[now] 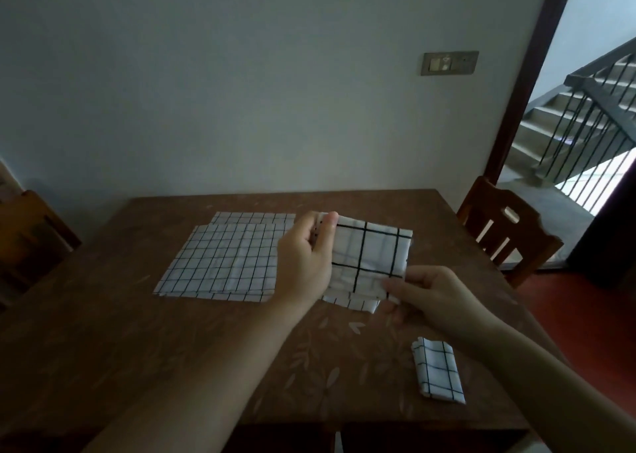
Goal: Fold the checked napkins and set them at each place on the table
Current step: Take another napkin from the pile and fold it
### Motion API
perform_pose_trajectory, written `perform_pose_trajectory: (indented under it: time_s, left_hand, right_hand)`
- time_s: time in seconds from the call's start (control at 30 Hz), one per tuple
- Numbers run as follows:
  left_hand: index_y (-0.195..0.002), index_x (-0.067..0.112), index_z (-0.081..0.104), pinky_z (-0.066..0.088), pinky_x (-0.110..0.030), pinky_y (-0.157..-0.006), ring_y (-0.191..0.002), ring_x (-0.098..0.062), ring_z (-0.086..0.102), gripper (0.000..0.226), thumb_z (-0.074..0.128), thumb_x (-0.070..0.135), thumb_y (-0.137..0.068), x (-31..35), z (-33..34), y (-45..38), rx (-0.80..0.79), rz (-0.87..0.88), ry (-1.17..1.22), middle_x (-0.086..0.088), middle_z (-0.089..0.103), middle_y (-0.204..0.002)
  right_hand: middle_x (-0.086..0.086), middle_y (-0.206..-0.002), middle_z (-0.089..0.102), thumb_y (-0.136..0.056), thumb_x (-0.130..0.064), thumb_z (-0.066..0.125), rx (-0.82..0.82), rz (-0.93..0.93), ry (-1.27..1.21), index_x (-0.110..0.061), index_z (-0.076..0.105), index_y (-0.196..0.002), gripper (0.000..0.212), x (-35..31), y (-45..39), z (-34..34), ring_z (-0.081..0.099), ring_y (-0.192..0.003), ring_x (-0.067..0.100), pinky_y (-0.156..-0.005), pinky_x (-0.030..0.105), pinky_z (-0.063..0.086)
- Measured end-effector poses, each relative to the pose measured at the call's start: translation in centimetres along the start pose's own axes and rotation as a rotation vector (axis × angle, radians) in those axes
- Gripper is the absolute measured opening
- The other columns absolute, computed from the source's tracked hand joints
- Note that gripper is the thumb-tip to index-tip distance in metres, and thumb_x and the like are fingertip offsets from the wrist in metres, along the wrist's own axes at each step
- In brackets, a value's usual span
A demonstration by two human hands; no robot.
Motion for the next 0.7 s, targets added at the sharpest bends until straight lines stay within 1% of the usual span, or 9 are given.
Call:
perform_pose_trajectory:
  time_s: [0.13,0.2,0.27,0.33,0.4,0.5,0.6,0.67,0.7]
  left_hand:
    - [-0.073,0.01,0.057,0.035,-0.014,-0.048,-0.046,-0.003,0.046,0.031,0.061,0.034,-0.093,-3.5,-1.6,1.9,-0.174,-0.246,0.077,0.009,0.05,-0.051]
    - [-0.08,0.015,0.065,0.046,-0.016,-0.054,-0.058,-0.002,0.063,0.019,0.068,0.031,-0.089,-5.4,-2.3,3.4,-0.312,-0.395,0.134,0.011,0.066,-0.063]
    - [-0.092,0.013,0.068,0.056,-0.022,-0.061,-0.073,-0.011,0.072,0.015,0.07,0.027,-0.087,-7.6,-2.8,5.4,-0.379,-0.596,0.265,0.004,0.074,-0.081]
    - [-0.098,0.011,0.069,0.06,-0.03,-0.072,-0.083,-0.017,0.073,0.021,0.069,0.03,-0.088,-9.7,-3.6,7.0,-0.315,-0.664,0.271,-0.003,0.075,-0.092]
    - [-0.095,0.016,0.069,0.059,-0.036,-0.08,-0.088,-0.016,0.071,0.019,0.067,0.034,-0.09,-12.2,-4.7,8.5,-0.197,-0.701,0.21,-0.002,0.074,-0.093]
    - [-0.098,0.02,0.069,0.056,-0.022,-0.067,-0.081,-0.005,0.07,0.017,0.067,0.035,-0.09,-15.8,-6.4,11.7,-0.14,-0.85,0.19,0.001,0.073,-0.095]
    - [-0.105,0.01,0.068,0.052,-0.018,-0.057,-0.069,-0.005,0.069,0.037,0.067,0.042,-0.088,-18.6,-7.6,15.0,-0.351,-1.005,0.09,-0.003,0.073,-0.091]
    - [-0.107,0.013,0.067,0.054,-0.019,-0.056,-0.063,-0.009,0.069,0.034,0.069,0.04,-0.087,-19.9,-7.9,17.1,-0.455,-1.129,0.129,-0.003,0.073,-0.087]
    - [-0.109,0.014,0.065,0.054,-0.021,-0.057,-0.064,-0.011,0.07,0.033,0.07,0.038,-0.087,-20.9,-8.2,17.9,-0.444,-1.167,0.14,-0.004,0.073,-0.088]
  right_hand:
    - [0.008,-0.065,0.063,-0.091,-0.018,0.063,0.102,0.026,0.021,0.002,0.066,-0.087,0.021,1.4,-2.3,0.4,0.062,-0.053,0.016,-0.052,0.028,0.053]
    - [0.009,-0.074,0.067,-0.092,-0.02,0.063,0.2,0.03,-0.039,-0.004,0.068,-0.087,0.018,2.1,-3.7,0.8,0.066,-0.06,0.017,-0.056,0.032,0.056]
    - [0.009,-0.088,0.071,-0.092,-0.027,0.062,0.249,0.081,-0.136,-0.011,0.068,-0.092,0.017,3.6,-4.6,2.6,0.071,-0.073,0.02,-0.063,0.037,0.058]
    - [0.009,-0.09,0.072,-0.091,-0.027,0.064,0.185,0.178,-0.218,-0.01,0.066,-0.1,0.019,5.8,-5.1,5.9,0.073,-0.076,0.02,-0.06,0.033,0.058]
    - [0.014,-0.092,0.074,-0.089,-0.017,0.066,0.083,0.287,-0.244,-0.002,0.062,-0.11,0.026,8.5,-5.3,9.3,0.074,-0.074,0.023,-0.056,0.03,0.058]
    - [0.018,-0.1,0.07,-0.086,-0.008,0.068,0.1,0.35,-0.259,-0.001,0.058,-0.118,0.034,12.2,-5.8,11.8,0.075,-0.072,0.021,-0.055,0.029,0.059]
    - [0.008,-0.106,0.067,-0.084,-0.016,0.073,0.239,0.326,-0.143,-0.011,0.05,-0.13,0.051,15.4,-7.1,12.4,0.074,-0.079,0.02,-0.064,0.035,0.062]
    - [0.0,-0.108,0.064,-0.085,-0.023,0.071,0.284,0.32,-0.051,-0.017,0.047,-0.133,0.054,17.3,-7.7,13.4,0.07,-0.084,0.015,-0.059,0.028,0.059]
    - [-0.001,-0.108,0.063,-0.086,-0.023,0.071,0.281,0.342,-0.038,-0.018,0.046,-0.134,0.055,18.5,-8.0,14.3,0.069,-0.084,0.013,-0.057,0.025,0.058]
Point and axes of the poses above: each hand's wrist, its own y-axis away from the middle knuckle, its own z-axis out of the palm, x = y × z, the point moved 7 cm from there along -y, towards the middle knuckle
